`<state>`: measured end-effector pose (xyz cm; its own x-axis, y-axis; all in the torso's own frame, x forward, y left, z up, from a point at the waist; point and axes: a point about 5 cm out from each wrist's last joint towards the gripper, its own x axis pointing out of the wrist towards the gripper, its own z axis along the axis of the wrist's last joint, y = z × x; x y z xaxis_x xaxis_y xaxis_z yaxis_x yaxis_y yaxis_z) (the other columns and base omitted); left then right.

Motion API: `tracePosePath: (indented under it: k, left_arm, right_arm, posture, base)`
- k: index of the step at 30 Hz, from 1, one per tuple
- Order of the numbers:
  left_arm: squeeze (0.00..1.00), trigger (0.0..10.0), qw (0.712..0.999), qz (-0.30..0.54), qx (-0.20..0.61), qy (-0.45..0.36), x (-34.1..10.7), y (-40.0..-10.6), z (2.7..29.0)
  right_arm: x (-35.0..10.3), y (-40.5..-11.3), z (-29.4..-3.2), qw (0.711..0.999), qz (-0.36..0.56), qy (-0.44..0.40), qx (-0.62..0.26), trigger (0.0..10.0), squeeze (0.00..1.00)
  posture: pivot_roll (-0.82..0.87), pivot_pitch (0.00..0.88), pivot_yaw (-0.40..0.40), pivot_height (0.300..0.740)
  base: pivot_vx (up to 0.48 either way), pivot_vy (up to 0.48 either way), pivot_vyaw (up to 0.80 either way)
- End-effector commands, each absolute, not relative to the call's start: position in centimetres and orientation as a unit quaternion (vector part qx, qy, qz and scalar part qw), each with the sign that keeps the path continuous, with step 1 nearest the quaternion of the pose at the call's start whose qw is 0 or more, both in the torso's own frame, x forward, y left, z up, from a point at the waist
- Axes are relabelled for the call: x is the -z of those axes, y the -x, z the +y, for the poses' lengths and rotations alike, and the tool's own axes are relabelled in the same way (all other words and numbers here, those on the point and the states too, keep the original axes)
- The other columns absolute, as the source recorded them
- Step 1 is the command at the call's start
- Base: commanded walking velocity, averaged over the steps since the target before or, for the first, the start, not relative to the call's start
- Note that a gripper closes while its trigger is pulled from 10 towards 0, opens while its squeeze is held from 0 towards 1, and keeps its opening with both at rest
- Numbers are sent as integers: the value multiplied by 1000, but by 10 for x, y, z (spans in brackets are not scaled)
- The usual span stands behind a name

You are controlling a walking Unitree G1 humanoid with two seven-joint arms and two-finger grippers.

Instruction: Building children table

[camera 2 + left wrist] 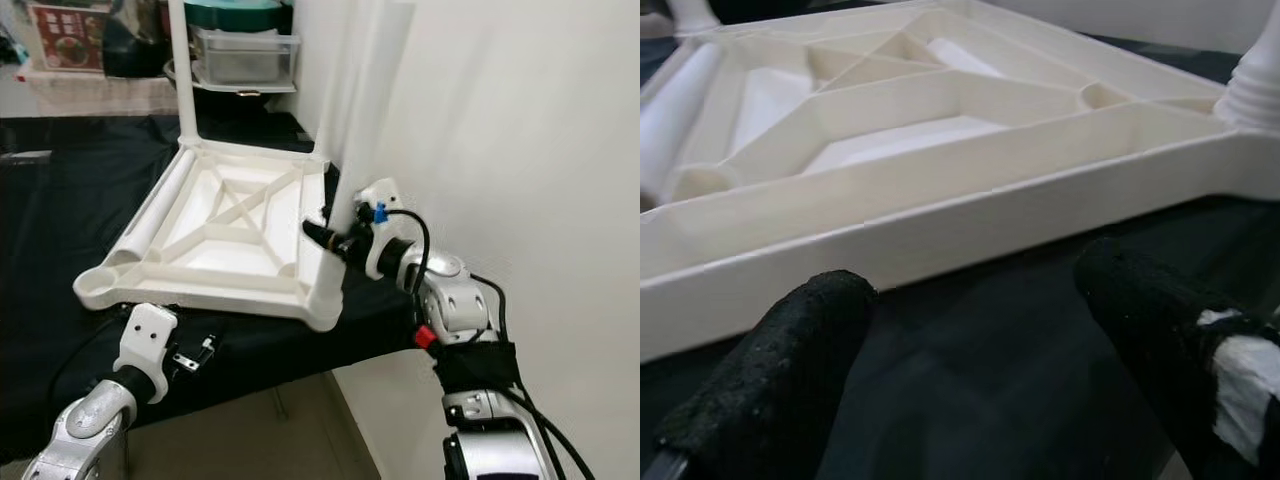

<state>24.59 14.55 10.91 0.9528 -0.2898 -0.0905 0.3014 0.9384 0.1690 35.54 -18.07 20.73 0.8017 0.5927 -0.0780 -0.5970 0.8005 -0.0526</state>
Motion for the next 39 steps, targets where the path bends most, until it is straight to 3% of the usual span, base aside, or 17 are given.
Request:
tracePosePath:
  k: [1, 2, 7, 9, 10, 12, 13, 14, 15, 22, 23, 25, 26, 27, 28, 32, 39]
  left_arm:
    - [0, 10000, 983, 36, 153, -97, -108, -245, 146]
    - [0, 10000, 983, 36, 154, -97, -108, -245, 145]
    - [0, 10000, 982, 35, 161, -92, -108, -246, 138]
    - [0, 10000, 982, 34, 162, -91, -108, -247, 137]
    - [0, 10000, 982, 34, 163, -92, -108, -247, 137]
    - [0, 10000, 982, 34, 163, -92, -108, -247, 137]
    - [0, 10000, 982, 34, 160, -93, -108, -248, 139]
    - [0, 10000, 982, 34, 160, -93, -108, -248, 139]
    - [0, 10000, 982, 33, 158, -93, -109, -248, 139]
    - [0, 10000, 983, 34, 152, -93, -108, -246, 141]
    - [0, 10000, 984, 34, 152, -92, -107, -246, 140]
    - [0, 10000, 984, 35, 151, -91, -107, -245, 140]
    - [0, 10000, 984, 35, 152, -90, -107, -245, 139]
    - [0, 10000, 984, 35, 152, -90, -107, -245, 139]
    - [0, 10000, 984, 35, 152, -90, -106, -245, 138]
    - [0, 10000, 983, 33, 154, -91, -107, -247, 139]
    - [0, 10000, 983, 33, 153, -93, -106, -248, 140]
  right_arm:
    - [-200, -360, -200, 968, 65, 70, -232, 0, 0]
    - [-196, -367, -219, 987, 83, 77, -115, 0, 0]
    - [-176, -369, -242, 986, 127, 59, 93, 0, 0]
    - [-171, -369, -236, 985, 139, 53, 90, 0, 0]
    - [-168, -370, -227, 985, 141, 51, 85, 2000, 0]
    - [-168, -370, -223, 985, 139, 51, 84, 2000, 0]
    - [-168, -372, -212, 986, 138, 39, 84, 4667, 0]
    - [-168, -372, -212, 986, 138, 39, 84, 4667, 0]
    - [-168, -373, -204, 987, 140, 40, 66, 10000, 0]
    - [-179, -378, -180, 993, 116, 25, -14, 10000, 0]
    - [-186, -380, -180, 995, 94, 8, -28, 10000, 1000]
    - [-191, -380, -182, 996, 79, -4, -35, 10000, 1000]
    - [-199, -382, -184, 997, 57, -4, -58, 10000, 635]
    - [-199, -382, -184, 997, 57, -4, -58, 10000, 635]
    - [-207, -382, -187, 996, 35, -2, -84, 10000, 0]
    - [-243, -359, -180, 955, -62, -7, -290, 10000, 0]
    - [-251, -321, -142, 882, -72, 10, -466, 10000, 0]
  posture:
    - [29, 0, -130, 740]
    - [28, 0, -130, 740]
    - [27, 0, -128, 740]
    - [27, 0, -128, 740]
    - [29, 0, -130, 740]
    - [29, 0, -130, 740]
    - [31, 0, -132, 740]
    - [31, 0, -132, 740]
    - [38, 0, -140, 740]
    - [36, 0, -148, 740]
    - [35, 0, -150, 740]
    - [35, 0, -150, 740]
    - [35, 0, -150, 740]
    - [35, 0, -150, 740]
    - [30, 0, -147, 740]
    - [29, 0, -147, 740]
    - [26, 0, -145, 740]
  base:
    - [0, 0, 0]
    - [0, 0, 0]
    - [0, 0, 0]
    - [0, 0, 0]
    - [0, 0, 0]
    - [0, 0, 0]
    - [0, 0, 0]
    - [0, 0, 0]
    - [0, 0, 0]
    - [0, 0, 0]
    - [0, 0, 0]
    - [0, 0, 0]
    - [0, 0, 0]
    - [0, 0, 0]
    - [0, 0, 0]
    - [0, 0, 0]
    - [0, 0, 0]
